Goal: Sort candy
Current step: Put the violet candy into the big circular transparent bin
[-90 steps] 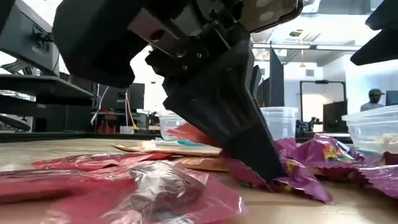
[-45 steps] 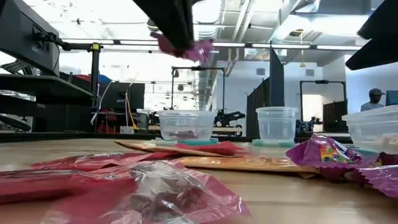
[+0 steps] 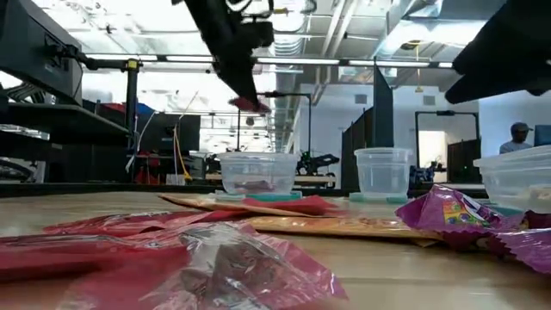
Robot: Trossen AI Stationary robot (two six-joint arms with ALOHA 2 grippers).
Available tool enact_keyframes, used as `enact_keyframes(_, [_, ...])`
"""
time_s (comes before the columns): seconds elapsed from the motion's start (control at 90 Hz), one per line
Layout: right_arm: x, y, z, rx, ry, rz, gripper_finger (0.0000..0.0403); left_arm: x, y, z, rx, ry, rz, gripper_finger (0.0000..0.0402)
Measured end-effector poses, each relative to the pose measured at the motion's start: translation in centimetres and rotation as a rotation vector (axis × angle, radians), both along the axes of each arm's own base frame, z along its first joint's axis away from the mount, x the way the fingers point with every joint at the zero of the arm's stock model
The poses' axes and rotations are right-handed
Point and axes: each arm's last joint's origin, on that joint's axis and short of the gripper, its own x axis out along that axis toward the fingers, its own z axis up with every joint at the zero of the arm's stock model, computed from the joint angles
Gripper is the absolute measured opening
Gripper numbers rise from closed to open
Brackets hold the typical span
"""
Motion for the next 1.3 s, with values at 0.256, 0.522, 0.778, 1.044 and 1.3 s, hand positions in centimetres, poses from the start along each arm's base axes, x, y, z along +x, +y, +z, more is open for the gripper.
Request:
enact_keyframes(0.256, [0.5, -0.4, -0.2, 0.022, 0.068, 0.059, 0.0214, 0.3, 1.8, -1.7, -0.065, 0.054, -0.06, 0.0123])
enact_keyframes(0.522, [0.7, 0.8, 0.2, -0.056, 0.111, 0.347, 0.0214, -0.2, -1.5, -0.4, -0.125, 0.226, -0.113, 0.0154])
enact_keyframes(0.778, [4.3, -0.2, -3.6, -0.023, 0.2, 0.365, 0.0214, -0.2, -6.8, -0.2, -0.171, 0.301, -0.181, 0.0144])
enact_keyframes(1.044, [6.6, 1.2, -7.0, -0.019, 0.305, 0.394, 0.0206, -0.9, -10.6, -0.5, -0.201, 0.381, -0.218, 0.0144])
enact_keyframes(1.3, [7.1, 1.2, -5.9, -0.056, 0.379, 0.427, 0.0028, -1.2, -12.7, -0.2, -0.195, 0.38, -0.26, 0.0143])
